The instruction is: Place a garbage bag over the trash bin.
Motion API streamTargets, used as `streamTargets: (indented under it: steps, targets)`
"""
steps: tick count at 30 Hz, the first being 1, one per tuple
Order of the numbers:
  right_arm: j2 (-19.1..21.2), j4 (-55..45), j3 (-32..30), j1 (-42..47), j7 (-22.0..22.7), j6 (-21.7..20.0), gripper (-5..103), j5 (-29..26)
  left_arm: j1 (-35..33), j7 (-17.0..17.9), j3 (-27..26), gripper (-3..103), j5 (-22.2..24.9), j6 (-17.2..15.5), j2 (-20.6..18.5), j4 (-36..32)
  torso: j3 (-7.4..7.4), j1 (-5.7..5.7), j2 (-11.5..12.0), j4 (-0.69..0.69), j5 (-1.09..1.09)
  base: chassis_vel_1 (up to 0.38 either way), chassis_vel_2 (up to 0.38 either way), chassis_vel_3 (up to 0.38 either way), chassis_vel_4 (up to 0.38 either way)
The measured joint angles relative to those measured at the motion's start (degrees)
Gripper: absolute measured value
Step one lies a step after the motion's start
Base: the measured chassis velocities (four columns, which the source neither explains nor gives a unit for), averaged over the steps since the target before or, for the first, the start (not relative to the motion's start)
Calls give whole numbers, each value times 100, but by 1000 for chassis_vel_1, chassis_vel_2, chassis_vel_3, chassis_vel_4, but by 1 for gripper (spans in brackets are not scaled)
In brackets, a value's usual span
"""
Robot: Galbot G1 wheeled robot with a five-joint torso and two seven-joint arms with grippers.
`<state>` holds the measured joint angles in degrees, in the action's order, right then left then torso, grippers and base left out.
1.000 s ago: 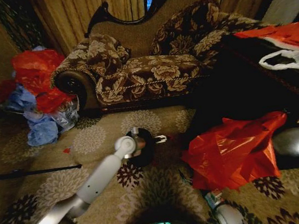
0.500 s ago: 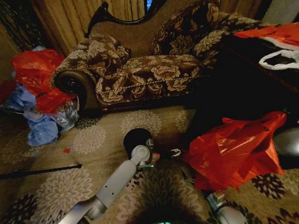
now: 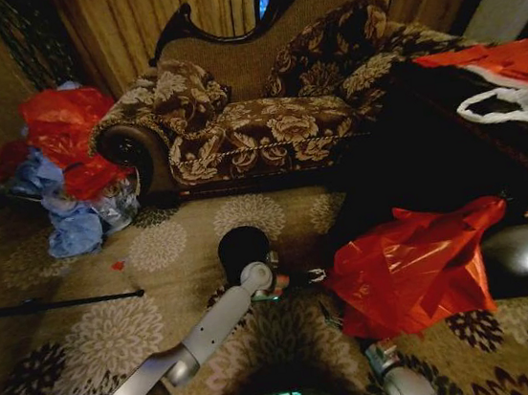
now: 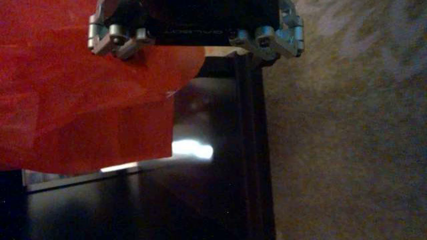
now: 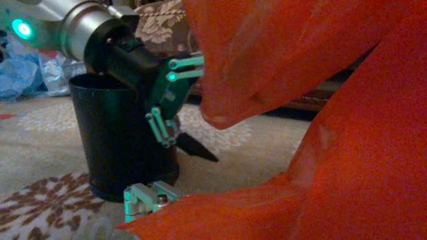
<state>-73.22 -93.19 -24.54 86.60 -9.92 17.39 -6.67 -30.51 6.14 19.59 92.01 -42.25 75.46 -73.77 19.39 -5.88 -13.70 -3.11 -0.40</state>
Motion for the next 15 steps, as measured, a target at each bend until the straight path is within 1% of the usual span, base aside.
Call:
streamTargets:
  steps: [6,9,10,11,13,15]
  targets:
    - [3,-7,9,15,-5,0,100,3,49,-146,58,100,-43,4,176,187,0,0,0,0,0,0,0,0,0]
    - [3,-1,17,20,-14,0,100,21,89,-296,107,101,-189,5,354,425,0,0,0,0,0,0,0,0,0]
    - [-1,5,21,24,-17,1,100,32,96,-321,111,98,-234,6,424,502,0,0,0,0,0,0,0,0,0]
    - [-1,5,21,24,-17,1,100,32,96,-321,111,98,-234,6,424,502,0,0,0,0,0,0,0,0,0]
    - [-17,25,22,29,-32,14,100,57,109,-378,119,90,-280,8,519,583,0,0,0,-1,0,0,0,0,0]
    - [-22,30,22,30,-35,20,100,62,111,-395,125,90,-295,8,541,602,0,0,0,0,1,0,0,0,0]
